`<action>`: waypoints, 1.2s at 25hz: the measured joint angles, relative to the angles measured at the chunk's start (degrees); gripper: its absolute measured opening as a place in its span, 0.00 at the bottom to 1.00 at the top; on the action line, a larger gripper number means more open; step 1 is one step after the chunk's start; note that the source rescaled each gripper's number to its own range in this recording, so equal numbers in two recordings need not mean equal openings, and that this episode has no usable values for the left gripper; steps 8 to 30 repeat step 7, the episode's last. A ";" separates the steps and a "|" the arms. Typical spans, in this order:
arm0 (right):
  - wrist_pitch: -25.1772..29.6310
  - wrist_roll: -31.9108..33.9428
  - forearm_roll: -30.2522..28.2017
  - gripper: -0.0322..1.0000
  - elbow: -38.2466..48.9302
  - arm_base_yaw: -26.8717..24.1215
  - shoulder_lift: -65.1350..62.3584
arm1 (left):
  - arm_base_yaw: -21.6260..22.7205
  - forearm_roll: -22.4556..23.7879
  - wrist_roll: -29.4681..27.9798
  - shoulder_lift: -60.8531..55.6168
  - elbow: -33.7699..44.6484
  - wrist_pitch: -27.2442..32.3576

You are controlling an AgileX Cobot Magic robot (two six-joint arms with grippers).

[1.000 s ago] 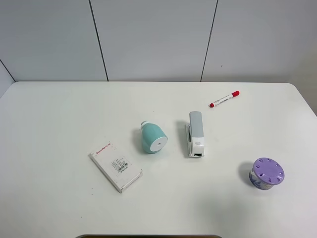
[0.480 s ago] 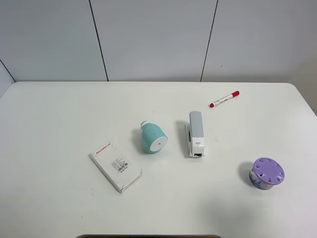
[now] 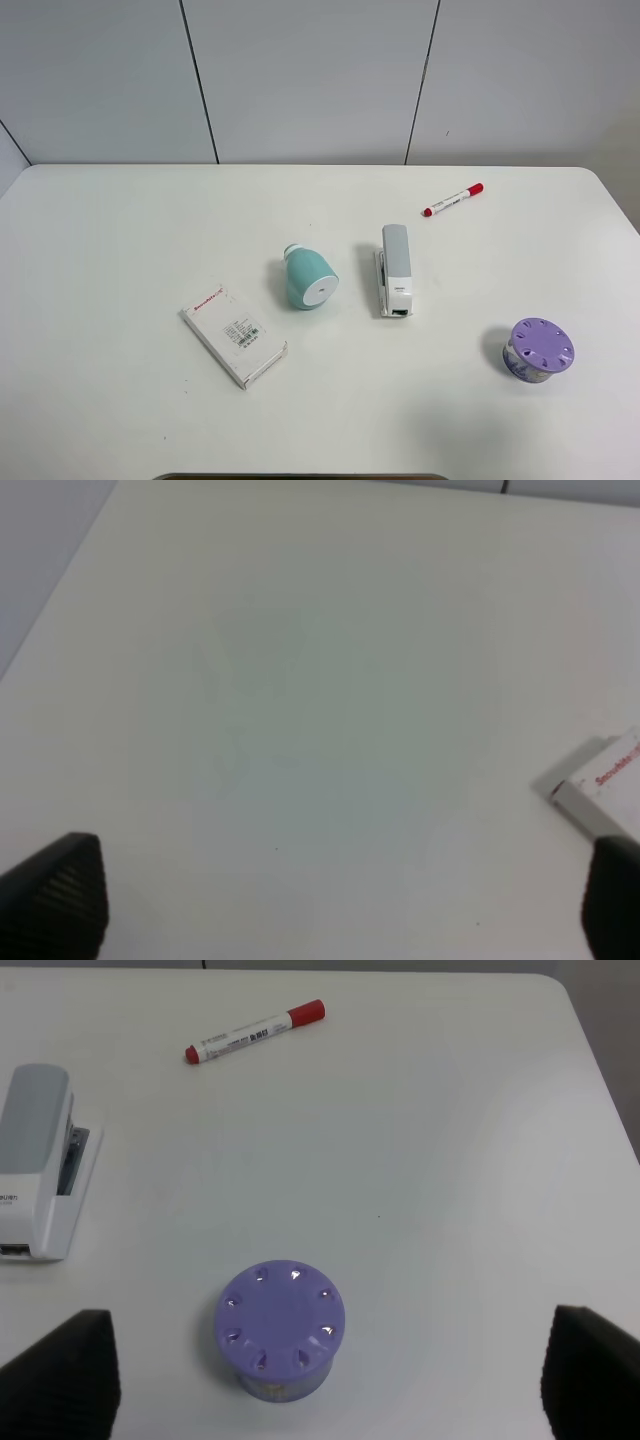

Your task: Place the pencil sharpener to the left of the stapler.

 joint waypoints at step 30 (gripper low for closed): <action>0.00 0.00 0.00 0.68 0.00 0.00 0.00 | 0.00 0.00 0.00 0.00 0.00 0.00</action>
